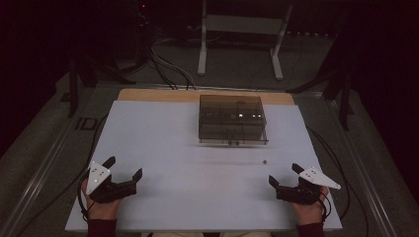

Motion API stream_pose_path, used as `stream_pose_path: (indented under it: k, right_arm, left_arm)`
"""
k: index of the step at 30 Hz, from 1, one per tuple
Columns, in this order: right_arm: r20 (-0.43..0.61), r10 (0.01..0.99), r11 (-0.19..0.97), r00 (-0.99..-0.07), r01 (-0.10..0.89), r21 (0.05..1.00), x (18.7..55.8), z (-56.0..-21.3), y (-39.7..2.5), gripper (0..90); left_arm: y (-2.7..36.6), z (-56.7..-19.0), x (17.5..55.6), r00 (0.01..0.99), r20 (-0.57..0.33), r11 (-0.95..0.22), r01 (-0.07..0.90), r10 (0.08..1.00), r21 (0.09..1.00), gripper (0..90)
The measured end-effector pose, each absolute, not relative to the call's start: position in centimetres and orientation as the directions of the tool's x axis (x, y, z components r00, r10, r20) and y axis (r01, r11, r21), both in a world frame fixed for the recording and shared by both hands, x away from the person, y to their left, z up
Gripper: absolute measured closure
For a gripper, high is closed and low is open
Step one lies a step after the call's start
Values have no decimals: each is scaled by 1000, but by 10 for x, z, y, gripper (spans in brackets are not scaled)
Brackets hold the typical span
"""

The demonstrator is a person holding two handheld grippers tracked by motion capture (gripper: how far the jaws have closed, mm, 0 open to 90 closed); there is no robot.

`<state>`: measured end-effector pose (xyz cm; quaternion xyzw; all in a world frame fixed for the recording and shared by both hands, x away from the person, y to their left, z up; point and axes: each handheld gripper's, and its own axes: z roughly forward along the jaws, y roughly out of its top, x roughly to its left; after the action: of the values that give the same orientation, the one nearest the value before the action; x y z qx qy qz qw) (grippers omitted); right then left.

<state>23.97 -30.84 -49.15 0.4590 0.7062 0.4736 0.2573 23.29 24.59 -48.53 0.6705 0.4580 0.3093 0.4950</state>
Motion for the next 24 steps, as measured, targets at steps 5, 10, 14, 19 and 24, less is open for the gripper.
stream_pose_path:
  k: [5,10,14,19,24]
  right_arm:
    - [66,894,135,-444,407,904,239,-491,-308,0]
    - [63,896,136,-440,407,903,239,-491,-308,0]
    - [65,897,133,-437,408,903,239,-490,-307,0]
    - [61,897,136,-437,405,904,239,-489,-307,0]
    - [66,900,129,-430,409,903,238,-487,-309,0]
  left_arm:
    - [246,-485,233,384,-44,-81,304,922,949,7]
    - [246,-485,232,383,-39,-88,307,923,948,7]
    - [247,-484,231,380,-39,-84,303,924,949,7]
    - [247,-484,230,379,-38,-85,301,925,950,7]
    - [246,-484,229,379,-32,-89,298,925,950,7]
